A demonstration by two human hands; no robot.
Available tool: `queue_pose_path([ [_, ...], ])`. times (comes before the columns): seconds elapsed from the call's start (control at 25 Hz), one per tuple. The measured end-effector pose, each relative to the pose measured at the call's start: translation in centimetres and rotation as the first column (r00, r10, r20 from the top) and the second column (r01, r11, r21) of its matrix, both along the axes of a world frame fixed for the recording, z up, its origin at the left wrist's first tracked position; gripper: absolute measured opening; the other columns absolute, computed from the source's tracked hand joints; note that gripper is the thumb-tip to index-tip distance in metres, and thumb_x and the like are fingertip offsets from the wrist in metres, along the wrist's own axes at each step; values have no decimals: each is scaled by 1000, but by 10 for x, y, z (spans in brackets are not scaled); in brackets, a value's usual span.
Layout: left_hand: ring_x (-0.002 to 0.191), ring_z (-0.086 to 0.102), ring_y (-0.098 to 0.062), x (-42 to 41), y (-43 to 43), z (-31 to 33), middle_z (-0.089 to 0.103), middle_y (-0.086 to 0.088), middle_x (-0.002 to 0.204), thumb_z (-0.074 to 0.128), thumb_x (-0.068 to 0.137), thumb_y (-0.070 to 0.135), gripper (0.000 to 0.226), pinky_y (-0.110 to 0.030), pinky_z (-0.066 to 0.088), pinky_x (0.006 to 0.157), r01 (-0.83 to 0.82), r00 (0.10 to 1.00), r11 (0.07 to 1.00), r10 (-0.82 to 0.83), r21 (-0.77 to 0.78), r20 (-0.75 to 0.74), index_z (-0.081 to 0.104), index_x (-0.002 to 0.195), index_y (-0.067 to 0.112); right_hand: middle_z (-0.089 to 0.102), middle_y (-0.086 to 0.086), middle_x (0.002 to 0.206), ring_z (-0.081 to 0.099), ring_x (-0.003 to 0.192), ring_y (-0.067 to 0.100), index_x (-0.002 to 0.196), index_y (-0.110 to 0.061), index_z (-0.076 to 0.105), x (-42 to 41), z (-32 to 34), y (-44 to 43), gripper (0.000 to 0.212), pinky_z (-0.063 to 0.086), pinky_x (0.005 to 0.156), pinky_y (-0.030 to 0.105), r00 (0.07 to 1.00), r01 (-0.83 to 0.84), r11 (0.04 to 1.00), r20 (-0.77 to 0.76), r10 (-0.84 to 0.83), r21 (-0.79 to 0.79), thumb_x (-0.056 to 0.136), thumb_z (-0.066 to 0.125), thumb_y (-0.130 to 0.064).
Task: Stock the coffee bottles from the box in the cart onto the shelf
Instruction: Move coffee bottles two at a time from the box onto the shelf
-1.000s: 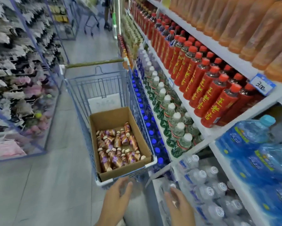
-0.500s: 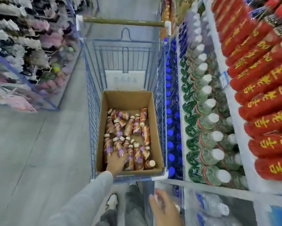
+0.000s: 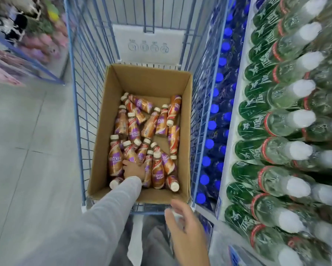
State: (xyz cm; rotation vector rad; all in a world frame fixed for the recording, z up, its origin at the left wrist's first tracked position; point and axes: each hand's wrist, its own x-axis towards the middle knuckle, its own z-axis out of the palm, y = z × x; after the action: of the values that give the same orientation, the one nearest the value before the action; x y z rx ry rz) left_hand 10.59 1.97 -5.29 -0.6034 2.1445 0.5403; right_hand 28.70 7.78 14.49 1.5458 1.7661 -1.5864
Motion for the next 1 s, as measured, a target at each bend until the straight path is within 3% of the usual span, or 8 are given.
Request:
queue_pose_path([
  [0.12,130,49,-43,-4,-8,12,47,-24,146,73,87,37,89,-47,40,107,11,1000,1000,-11,18,2,22,149,-1,60,-29,122,53,117,-7,123,-43,58,-19,-9,14,29,44,99,20,996,-86,996,-10,86,-29,95,60,-48],
  [0.32,110,64,-25,-5,-54,90,66,-4,123,84,75,43,75,-45,53,99,17,991,969,16,246,-131,49,137,22,60,-13,127,58,118,9,133,-30,53,-67,-68,28,43,49,102,34,980,-190,982,54,189,6,93,63,-41],
  [0.44,101,65,-14,3,-83,138,67,6,114,87,73,41,69,-31,58,81,-55,981,951,108,306,-160,53,131,29,60,-4,132,58,122,21,139,-26,48,-95,-142,26,62,47,106,44,966,-201,977,150,209,-66,82,69,-41],
  [0.56,96,66,-9,14,-104,166,67,10,110,87,75,33,61,-20,56,68,-154,964,925,218,346,-152,55,126,30,48,9,147,51,131,33,150,-15,32,-118,-199,17,87,43,110,45,962,-122,990,237,136,-75,76,73,-37],
  [0.68,97,69,-14,24,-124,166,70,5,111,89,72,33,63,-32,61,76,-207,948,922,272,328,-166,59,127,27,27,17,158,40,139,37,155,-5,12,-136,-214,6,92,38,113,44,916,-175,984,360,176,-37,86,70,-24],
  [0.84,100,67,-10,27,-129,163,68,8,114,88,73,35,69,-30,60,79,-220,942,924,285,314,-179,55,133,28,24,21,153,34,139,40,150,-3,21,-129,-228,-6,84,43,106,46,856,-386,916,413,311,109,87,73,-23],
  [1.0,99,65,-6,23,-124,170,66,11,114,87,72,38,69,-24,57,76,-174,947,921,253,348,-198,54,132,30,26,21,153,30,142,40,152,1,18,-117,-232,-3,85,30,118,48,907,-324,933,334,257,159,88,72,-18],
])
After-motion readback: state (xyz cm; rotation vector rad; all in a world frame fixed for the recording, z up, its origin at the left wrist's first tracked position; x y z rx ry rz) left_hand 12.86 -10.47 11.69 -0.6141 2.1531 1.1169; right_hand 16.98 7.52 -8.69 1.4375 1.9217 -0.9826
